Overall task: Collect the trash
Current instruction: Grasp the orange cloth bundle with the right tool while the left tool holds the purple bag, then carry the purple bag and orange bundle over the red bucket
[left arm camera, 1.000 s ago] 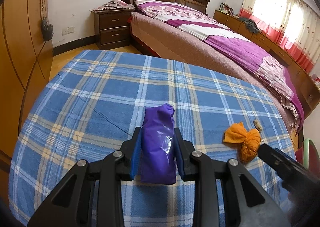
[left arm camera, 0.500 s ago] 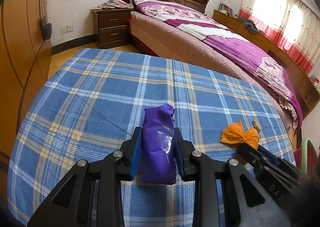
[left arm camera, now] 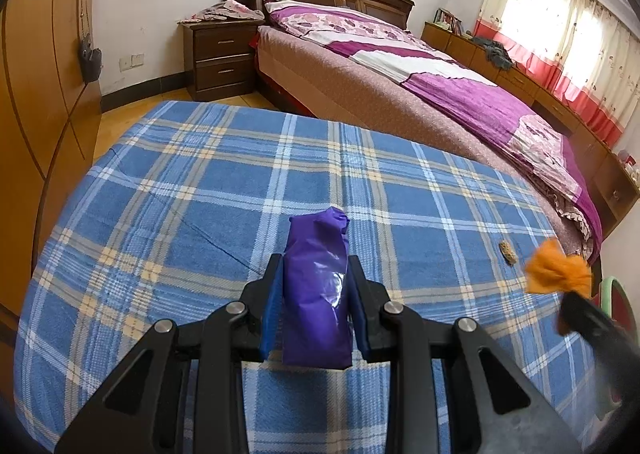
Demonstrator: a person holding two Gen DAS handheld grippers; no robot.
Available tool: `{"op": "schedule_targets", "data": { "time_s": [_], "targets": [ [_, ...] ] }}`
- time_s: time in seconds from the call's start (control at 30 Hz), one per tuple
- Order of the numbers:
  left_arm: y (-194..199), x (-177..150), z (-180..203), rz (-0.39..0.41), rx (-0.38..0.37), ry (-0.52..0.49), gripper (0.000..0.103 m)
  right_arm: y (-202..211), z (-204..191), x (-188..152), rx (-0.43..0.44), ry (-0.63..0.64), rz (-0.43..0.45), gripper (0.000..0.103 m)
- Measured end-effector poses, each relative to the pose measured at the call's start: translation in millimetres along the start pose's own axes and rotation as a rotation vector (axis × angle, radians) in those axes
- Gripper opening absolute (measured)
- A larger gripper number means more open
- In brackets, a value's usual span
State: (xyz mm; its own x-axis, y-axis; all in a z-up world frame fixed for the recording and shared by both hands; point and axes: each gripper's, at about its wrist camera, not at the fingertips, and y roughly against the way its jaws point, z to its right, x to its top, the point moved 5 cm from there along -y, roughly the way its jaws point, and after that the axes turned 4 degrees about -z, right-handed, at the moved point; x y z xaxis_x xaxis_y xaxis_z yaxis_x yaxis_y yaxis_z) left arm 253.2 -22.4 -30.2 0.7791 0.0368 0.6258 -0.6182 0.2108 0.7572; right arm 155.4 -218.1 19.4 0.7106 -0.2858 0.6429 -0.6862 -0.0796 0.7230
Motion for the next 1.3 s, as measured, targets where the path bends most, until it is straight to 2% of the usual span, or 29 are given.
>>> {"op": "schedule_targets", "data": {
  "time_s": [0.3,0.4,0.57,0.77,0.93,1.13,1.3],
  "targets": [
    [10.5,2.2,5.9,0.014,-0.025,-0.001,0.032,78.3,45.8,-3.2,-0.060,-0.075,0.114,0.033],
    [17.1,2.4,14.6,0.031,-0.027,-0.032,0.032,102.0,67.5,-8.0,-0.085,-0.118,0.141,0.033],
    [23.7,2.3,30.2,0.014,-0.059,-0.060,0.032,134.9,106.8,-19.6,-0.141,-0.188,0.177,0.033],
    [49.7,-1.2,62.1,0.038,-0.090,-0.138,0.032,164.1,158.5,-37.8,-0.205,-0.282,0.203,0.033],
    [71.6,-8.2,102.9,0.032,-0.169,-0.200,0.031,181.3,197.6,-54.1,-0.233,-0.362,0.219,0.033],
    [89.8,-23.9,163.6,0.003,-0.265,-0.281,0.031,201.8,232.0,-66.2,-0.257,-0.402,0.245,0.034],
    [98.6,-39.6,216.0,-0.006,-0.304,-0.368,0.031,212.7,258.9,-69.3,-0.275,-0.436,0.263,0.034]
  ]
}}
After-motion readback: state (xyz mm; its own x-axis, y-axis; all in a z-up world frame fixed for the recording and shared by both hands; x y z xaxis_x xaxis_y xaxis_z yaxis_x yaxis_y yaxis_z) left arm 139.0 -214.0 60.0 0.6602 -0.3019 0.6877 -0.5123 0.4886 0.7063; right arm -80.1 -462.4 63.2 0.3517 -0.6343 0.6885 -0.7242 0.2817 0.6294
